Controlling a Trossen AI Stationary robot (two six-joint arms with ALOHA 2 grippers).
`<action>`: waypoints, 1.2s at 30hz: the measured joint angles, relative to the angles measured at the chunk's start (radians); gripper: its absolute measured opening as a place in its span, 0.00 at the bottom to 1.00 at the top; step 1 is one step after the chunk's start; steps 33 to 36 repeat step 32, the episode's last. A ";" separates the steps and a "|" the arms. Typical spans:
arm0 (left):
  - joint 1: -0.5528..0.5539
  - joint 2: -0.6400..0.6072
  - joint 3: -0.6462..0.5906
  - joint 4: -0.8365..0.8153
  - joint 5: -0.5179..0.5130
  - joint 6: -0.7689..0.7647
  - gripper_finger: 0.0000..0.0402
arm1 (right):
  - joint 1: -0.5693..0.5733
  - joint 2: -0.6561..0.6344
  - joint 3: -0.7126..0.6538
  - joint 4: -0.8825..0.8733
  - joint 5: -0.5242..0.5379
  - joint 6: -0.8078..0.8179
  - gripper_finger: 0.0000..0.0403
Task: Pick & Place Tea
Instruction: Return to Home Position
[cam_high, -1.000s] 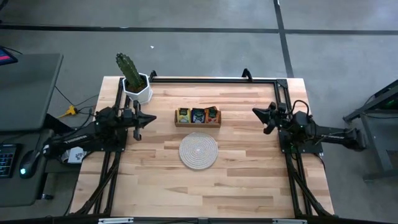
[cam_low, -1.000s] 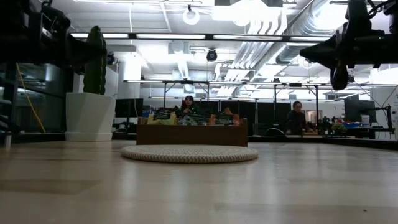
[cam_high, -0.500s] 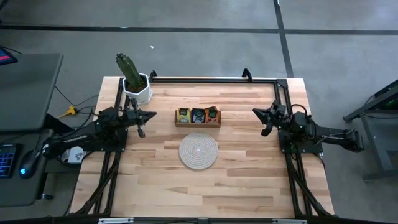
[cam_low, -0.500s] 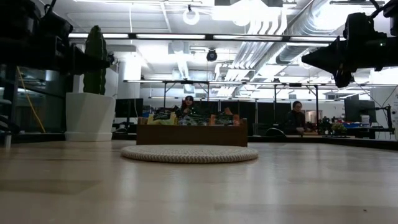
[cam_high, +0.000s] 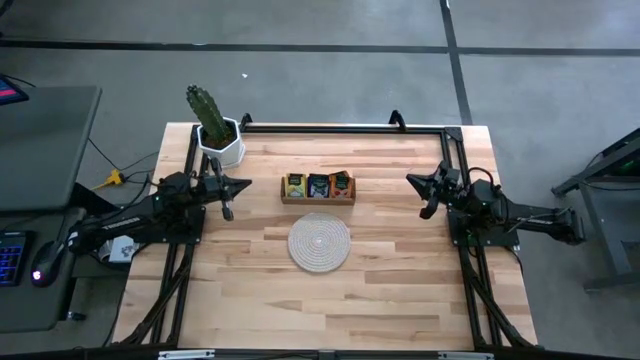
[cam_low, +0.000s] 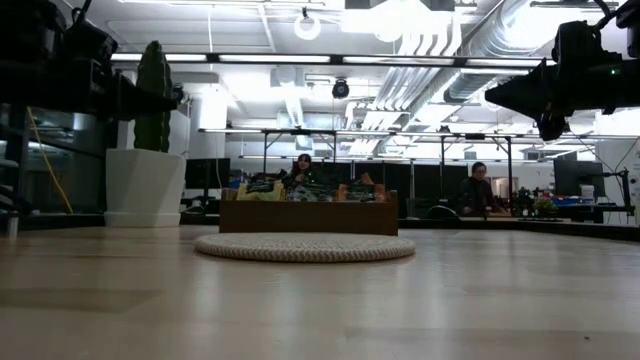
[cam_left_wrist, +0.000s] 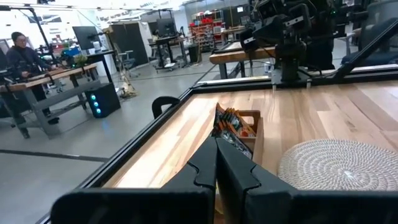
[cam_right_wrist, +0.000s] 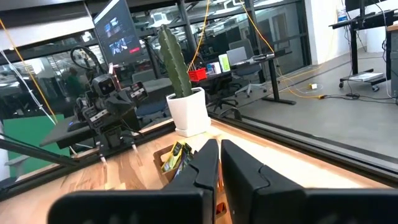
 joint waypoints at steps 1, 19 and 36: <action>0.000 0.000 0.000 0.000 0.000 0.000 0.00 | 0.000 0.000 0.000 0.000 0.000 0.000 0.04; 0.000 0.000 0.000 0.000 0.000 -0.001 0.00 | 0.000 0.000 0.000 0.000 0.000 0.000 0.05; 0.000 0.000 0.000 0.001 0.000 -0.001 0.00 | 0.000 0.000 0.000 0.000 0.000 0.000 0.06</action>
